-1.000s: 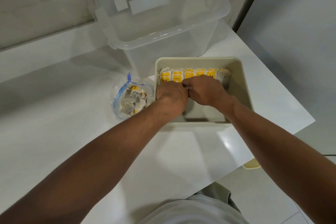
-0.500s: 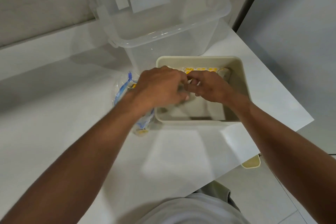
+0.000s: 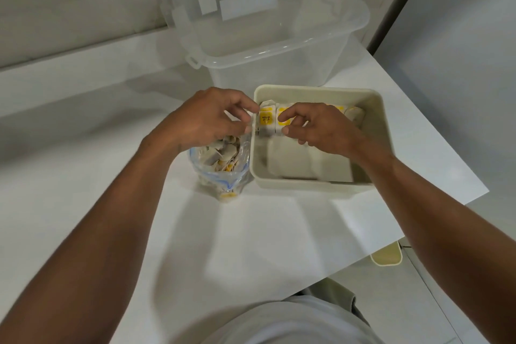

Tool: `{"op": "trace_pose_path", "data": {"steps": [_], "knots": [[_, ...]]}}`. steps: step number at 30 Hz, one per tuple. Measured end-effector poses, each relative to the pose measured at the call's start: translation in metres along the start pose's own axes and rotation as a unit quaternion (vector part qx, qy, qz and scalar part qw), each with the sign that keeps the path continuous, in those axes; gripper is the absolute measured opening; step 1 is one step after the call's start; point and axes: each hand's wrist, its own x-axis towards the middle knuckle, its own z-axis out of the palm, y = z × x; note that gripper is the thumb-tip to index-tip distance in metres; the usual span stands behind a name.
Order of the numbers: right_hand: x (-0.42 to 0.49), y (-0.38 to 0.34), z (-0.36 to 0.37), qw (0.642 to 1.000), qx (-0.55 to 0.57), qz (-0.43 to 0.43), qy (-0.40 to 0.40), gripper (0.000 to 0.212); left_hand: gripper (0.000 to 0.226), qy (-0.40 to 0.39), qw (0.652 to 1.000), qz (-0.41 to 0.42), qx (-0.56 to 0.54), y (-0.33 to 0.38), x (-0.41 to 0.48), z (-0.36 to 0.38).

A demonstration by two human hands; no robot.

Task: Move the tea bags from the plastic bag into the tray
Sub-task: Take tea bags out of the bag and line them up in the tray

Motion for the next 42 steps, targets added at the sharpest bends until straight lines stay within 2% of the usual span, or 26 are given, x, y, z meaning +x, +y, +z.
{"op": "trace_pose_path", "data": {"steps": [3, 7, 11, 15, 20, 23, 27, 31, 33, 37, 42], "knots": [[-0.002, -0.013, 0.004, 1.000, 0.012, -0.009, 0.002, 0.018, 0.035, 0.022, 1.000, -0.008, -0.002, -0.011, -0.009, -0.002], [-0.006, -0.033, 0.013, 0.998, 0.050, -0.040, 0.005, 0.015, 0.024, 0.100, 0.984, -0.024, 0.147, -0.034, -0.023, -0.002], [-0.006, -0.055, 0.026, 0.995, 0.022, -0.092, -0.014, 0.016, 0.027, 0.093, 0.962, -0.056, 0.251, -0.046, -0.033, 0.002], [-0.006, -0.070, 0.038, 0.990, -0.022, -0.131, -0.037, 0.019, 0.034, 0.104, 0.937, -0.046, 0.331, -0.047, -0.035, 0.002], [-0.002, -0.073, 0.047, 0.989, -0.031, -0.134, -0.051, 0.019, 0.020, 0.132, 0.915, -0.030, 0.379, -0.050, -0.032, 0.006], [-0.002, -0.071, 0.050, 0.990, -0.029, -0.133, -0.039, 0.018, 0.014, 0.150, 0.928, -0.030, 0.340, -0.053, -0.033, 0.006], [0.000, -0.069, 0.053, 0.993, -0.037, -0.116, -0.004, 0.024, 0.003, 0.164, 0.962, -0.051, 0.213, -0.049, -0.038, 0.002], [-0.004, -0.069, 0.058, 0.994, -0.018, -0.094, 0.044, 0.025, 0.006, 0.170, 0.979, -0.077, 0.086, -0.048, -0.040, -0.002], [-0.007, -0.072, 0.063, 0.994, -0.026, -0.094, 0.051, 0.028, 0.005, 0.171, 0.981, -0.090, -0.003, -0.046, -0.040, -0.002], [-0.009, -0.078, 0.074, 0.987, -0.124, -0.083, 0.057, 0.047, 0.004, 0.147, 0.973, -0.102, -0.145, -0.035, -0.040, 0.003], [-0.007, -0.079, 0.073, 0.994, -0.066, -0.069, 0.062, 0.041, 0.010, 0.136, 0.968, -0.094, -0.189, -0.024, -0.042, 0.000]]}}
